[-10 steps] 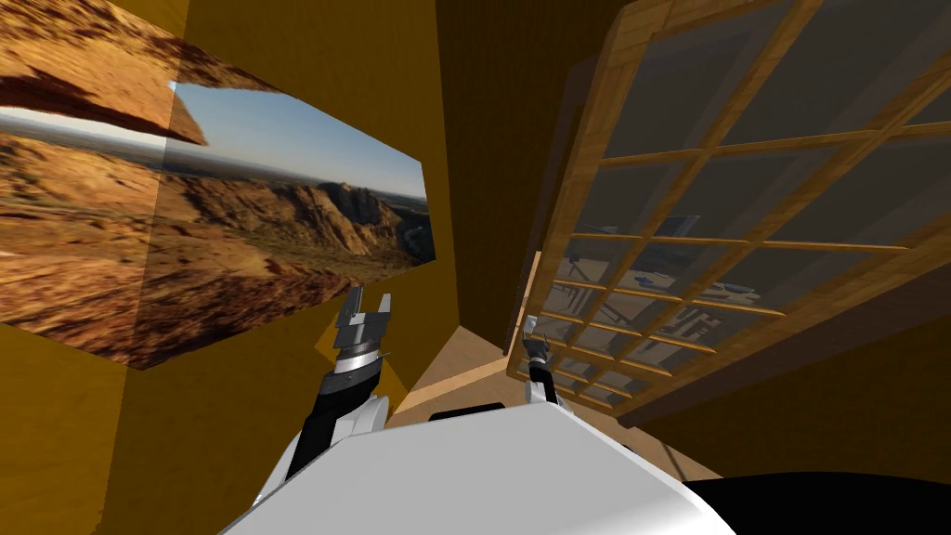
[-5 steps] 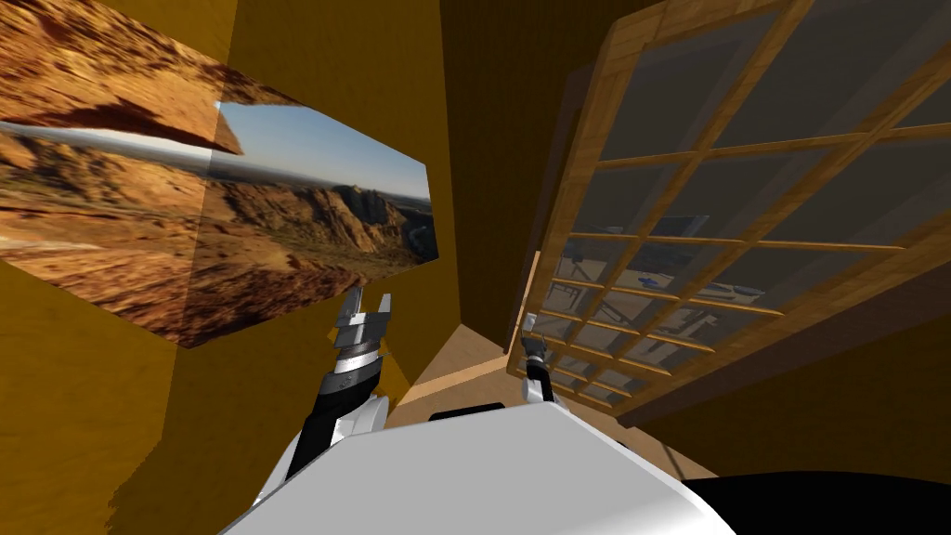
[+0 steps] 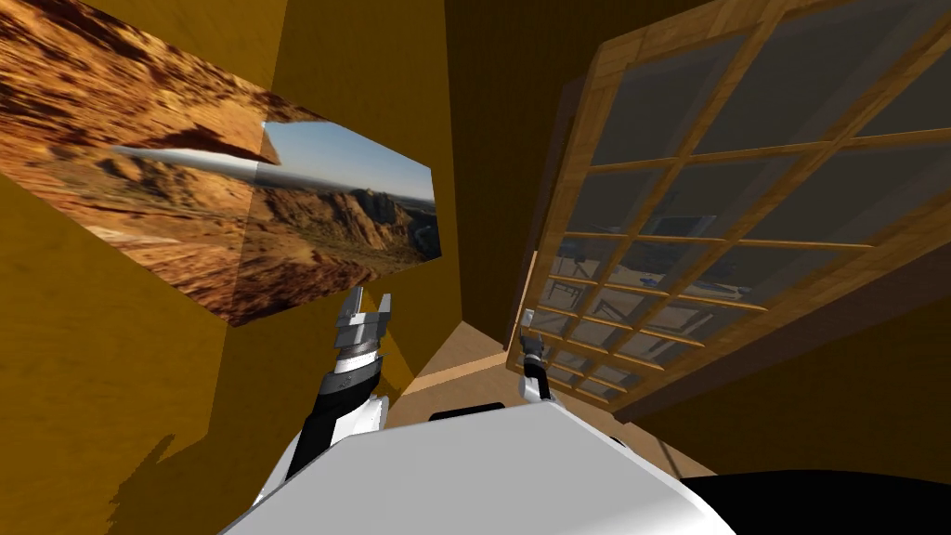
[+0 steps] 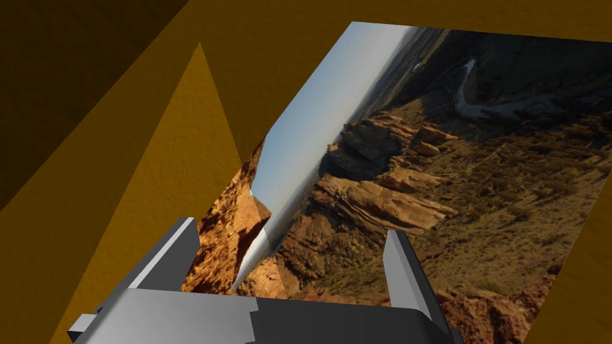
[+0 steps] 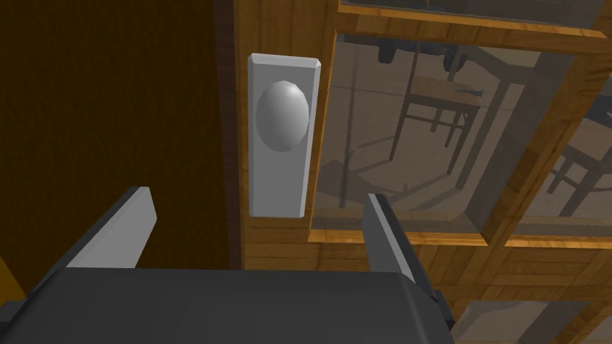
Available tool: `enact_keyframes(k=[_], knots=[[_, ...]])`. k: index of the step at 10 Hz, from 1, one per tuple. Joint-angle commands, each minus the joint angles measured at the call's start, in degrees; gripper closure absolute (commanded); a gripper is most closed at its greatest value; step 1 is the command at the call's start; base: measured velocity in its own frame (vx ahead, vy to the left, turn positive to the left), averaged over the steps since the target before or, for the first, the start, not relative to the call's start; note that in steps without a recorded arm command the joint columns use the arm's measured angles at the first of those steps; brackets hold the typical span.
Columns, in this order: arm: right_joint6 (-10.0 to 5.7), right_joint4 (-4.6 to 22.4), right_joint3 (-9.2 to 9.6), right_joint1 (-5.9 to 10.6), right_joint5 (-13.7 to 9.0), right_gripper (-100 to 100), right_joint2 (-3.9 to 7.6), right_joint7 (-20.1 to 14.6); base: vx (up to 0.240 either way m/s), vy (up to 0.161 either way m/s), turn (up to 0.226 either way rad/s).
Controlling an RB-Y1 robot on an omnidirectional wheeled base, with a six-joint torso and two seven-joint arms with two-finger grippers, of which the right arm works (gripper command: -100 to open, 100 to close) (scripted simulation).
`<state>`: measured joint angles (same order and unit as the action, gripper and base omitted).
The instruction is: Pull the door open
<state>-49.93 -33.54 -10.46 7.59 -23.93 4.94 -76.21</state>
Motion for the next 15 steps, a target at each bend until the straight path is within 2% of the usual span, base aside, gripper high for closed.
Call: enact_keyframes(k=[1,2,4,6,8,9,10,11,12,13,14,15], knots=[[0.00,0.0,0.00,0.00,0.0,-100,0.00,0.0,-0.048,-0.004,0.006],[-0.15,0.3,-0.05,-0.80,-0.2,-100,1.66,-2.1,0.117,0.001,0.086],[-0.15,0.3,-0.05,-0.80,-0.2,-100,1.66,-2.1,0.122,-0.005,0.019],[-0.45,0.8,-0.16,-2.10,-0.4,-100,4.39,-5.0,0.166,-0.019,0.087],[-0.45,0.9,-0.16,-2.10,-0.4,-100,4.39,-5.0,0.093,-0.007,0.009],[-0.63,1.2,-0.23,-2.89,-0.6,-100,6.03,-6.8,0.111,-0.001,0.078],[-0.63,1.2,-0.23,-2.89,-0.6,-100,6.03,-6.8,0.108,-0.003,0.040],[-0.78,1.4,-0.28,-3.50,-0.7,-100,7.32,-8.2,0.128,-0.013,0.061],[-0.85,1.5,-0.31,-3.83,-0.8,-100,8.00,-9.0,0.161,-0.005,0.071],[-0.90,1.2,-0.22,-4.03,-0.7,-100,7.41,-8.4,0.069,-0.001,0.012],[-0.90,1.2,-0.22,-4.03,-0.7,100,7.41,-8.4,-0.012,-0.002,-0.021],[-0.90,1.2,-0.22,-4.03,-0.7,100,7.41,-8.4,-0.030,-0.003,-0.015]])
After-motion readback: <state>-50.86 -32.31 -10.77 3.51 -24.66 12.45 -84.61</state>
